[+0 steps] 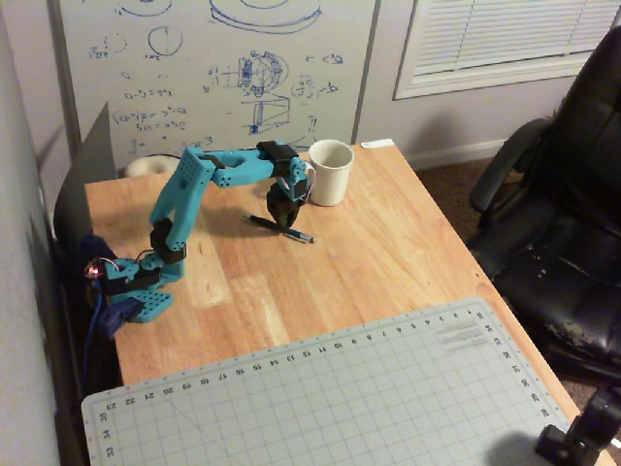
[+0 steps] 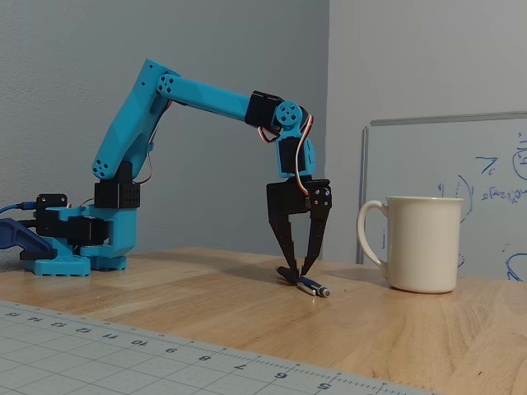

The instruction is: Touch the pen.

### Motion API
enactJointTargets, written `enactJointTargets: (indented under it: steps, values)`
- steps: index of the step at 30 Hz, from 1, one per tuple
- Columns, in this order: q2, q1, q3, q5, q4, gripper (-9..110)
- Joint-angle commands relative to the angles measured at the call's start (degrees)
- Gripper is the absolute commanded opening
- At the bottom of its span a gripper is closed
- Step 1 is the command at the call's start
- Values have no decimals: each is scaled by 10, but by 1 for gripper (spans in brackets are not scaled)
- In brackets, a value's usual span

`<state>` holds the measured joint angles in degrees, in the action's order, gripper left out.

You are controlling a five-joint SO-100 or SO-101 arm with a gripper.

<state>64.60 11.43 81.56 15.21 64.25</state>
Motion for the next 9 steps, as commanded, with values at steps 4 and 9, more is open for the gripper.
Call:
enactJointTargets:
  steps: [4,9]
  values:
    - [12,2,-45,2,-6,0]
    - [12,1,-45,4,-6,0]
